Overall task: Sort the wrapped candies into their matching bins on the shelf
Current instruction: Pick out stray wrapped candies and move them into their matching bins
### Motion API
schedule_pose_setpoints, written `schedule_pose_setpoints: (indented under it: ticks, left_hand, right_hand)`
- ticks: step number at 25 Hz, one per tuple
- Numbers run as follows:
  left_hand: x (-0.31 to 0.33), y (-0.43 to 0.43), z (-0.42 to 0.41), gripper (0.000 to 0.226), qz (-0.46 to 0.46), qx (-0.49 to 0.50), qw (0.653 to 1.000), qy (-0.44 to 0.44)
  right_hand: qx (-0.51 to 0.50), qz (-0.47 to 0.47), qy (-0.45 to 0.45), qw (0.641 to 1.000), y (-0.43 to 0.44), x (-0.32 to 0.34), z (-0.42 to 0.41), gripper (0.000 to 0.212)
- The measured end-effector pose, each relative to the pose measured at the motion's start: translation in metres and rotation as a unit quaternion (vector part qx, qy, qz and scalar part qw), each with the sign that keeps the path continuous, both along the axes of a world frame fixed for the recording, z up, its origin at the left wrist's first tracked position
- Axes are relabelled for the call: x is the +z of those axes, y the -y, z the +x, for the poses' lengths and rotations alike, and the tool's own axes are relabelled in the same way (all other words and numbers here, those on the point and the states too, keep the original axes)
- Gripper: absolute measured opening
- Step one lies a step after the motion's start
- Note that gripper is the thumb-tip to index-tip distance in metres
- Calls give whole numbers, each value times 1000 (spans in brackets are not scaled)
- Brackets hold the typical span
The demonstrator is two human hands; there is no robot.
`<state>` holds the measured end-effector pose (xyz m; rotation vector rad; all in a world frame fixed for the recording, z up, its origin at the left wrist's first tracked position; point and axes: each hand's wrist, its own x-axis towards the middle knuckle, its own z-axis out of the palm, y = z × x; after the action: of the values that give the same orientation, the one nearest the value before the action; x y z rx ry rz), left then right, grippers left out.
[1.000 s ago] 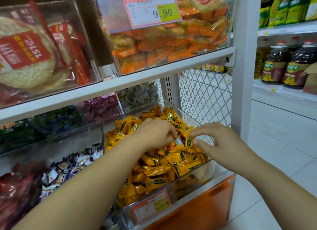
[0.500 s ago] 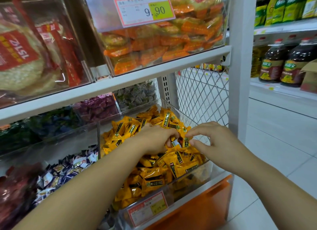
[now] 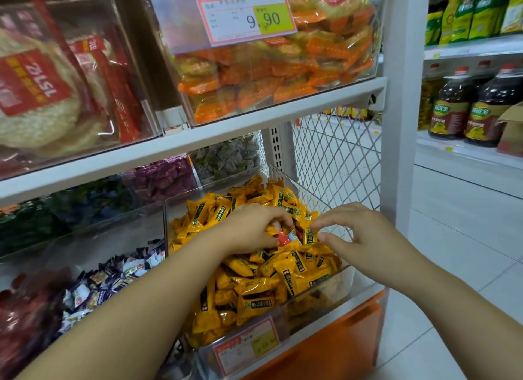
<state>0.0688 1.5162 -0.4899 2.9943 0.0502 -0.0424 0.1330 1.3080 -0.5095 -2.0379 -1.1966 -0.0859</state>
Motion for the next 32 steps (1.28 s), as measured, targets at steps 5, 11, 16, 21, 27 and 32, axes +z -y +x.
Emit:
schedule_pose_setpoints:
  ticks: [5,11,16,21,27,32]
  left_hand:
    - [23,5,-27,15,-136,22,983,122]
    - [32,-5,-91,17,-276,109,909,292]
    - [30,-27,-171,18,-285,199,870,350]
    - [22,-59,-274,18,-171,304,828,439]
    - [-8,-103,-360,21,-62,455,801,384]
    - [3,-94,-341,32,-34,408,839,357]
  right_hand:
    - [-9,5,-3,1000,-4,2,-4,18]
    - [-11,59,33,998,-34,18,-40,17]
    - [87,40,52,994,-77,33,-99,20]
    - [139,-22,58,988,-112,23,-145,21]
    - [134,-40,65,988,-124,14,-155,19]
    - [149,-37,71,986,-122,16,-152,19]
